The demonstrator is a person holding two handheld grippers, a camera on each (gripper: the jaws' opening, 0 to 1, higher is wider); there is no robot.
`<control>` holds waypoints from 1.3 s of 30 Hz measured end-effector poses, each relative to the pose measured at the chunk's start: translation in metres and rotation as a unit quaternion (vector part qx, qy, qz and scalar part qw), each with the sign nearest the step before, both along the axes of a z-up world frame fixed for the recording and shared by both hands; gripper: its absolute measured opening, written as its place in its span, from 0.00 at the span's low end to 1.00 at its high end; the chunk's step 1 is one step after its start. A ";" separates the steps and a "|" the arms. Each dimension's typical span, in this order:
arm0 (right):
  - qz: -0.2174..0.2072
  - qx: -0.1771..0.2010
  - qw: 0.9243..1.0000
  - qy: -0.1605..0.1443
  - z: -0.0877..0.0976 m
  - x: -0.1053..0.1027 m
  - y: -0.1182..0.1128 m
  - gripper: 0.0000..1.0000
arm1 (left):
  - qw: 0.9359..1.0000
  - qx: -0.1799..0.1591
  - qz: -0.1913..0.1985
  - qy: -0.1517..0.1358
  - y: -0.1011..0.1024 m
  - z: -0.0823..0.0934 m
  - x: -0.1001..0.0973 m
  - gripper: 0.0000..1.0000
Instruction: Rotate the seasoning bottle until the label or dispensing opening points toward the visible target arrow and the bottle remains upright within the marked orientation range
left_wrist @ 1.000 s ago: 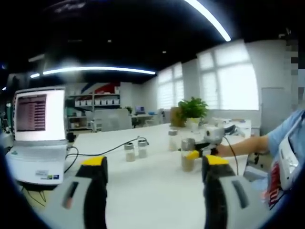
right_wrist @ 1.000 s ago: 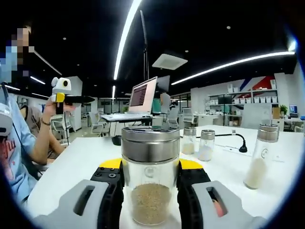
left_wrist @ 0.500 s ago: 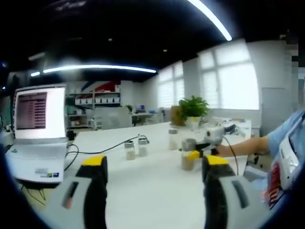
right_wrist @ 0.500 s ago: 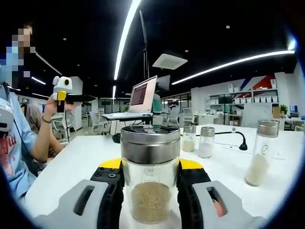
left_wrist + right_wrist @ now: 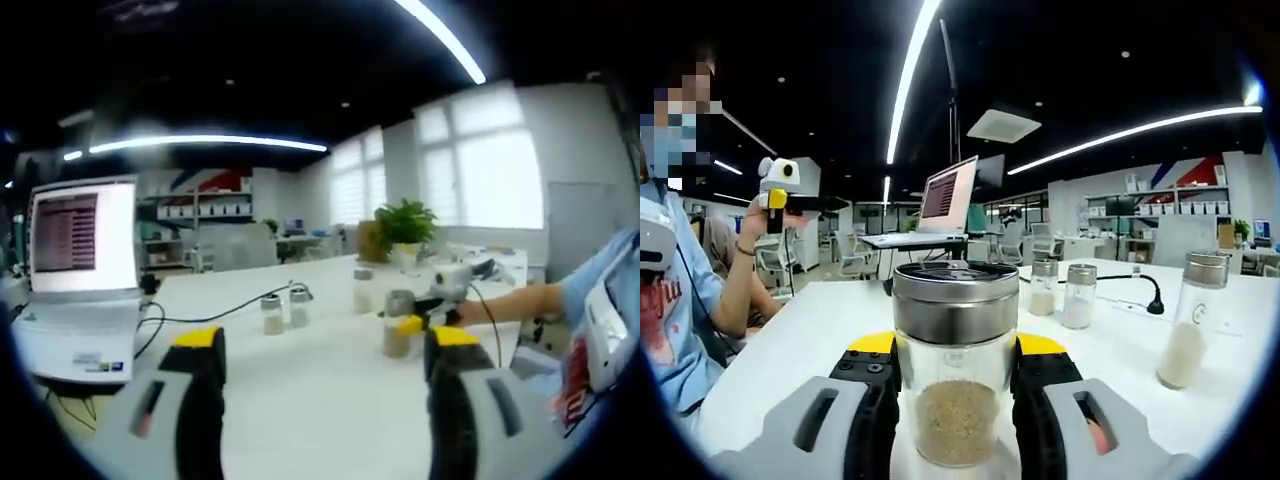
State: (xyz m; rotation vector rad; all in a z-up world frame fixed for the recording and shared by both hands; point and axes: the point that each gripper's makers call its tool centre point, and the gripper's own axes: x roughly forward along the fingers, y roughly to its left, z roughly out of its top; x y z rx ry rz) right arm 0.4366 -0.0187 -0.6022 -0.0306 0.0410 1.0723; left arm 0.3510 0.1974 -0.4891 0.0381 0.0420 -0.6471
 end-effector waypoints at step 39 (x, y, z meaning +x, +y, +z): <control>-0.248 -0.041 0.967 0.047 -0.012 0.028 -0.016 0.42 | 1.000 -0.002 -0.015 0.008 -0.008 -0.002 0.002 0.86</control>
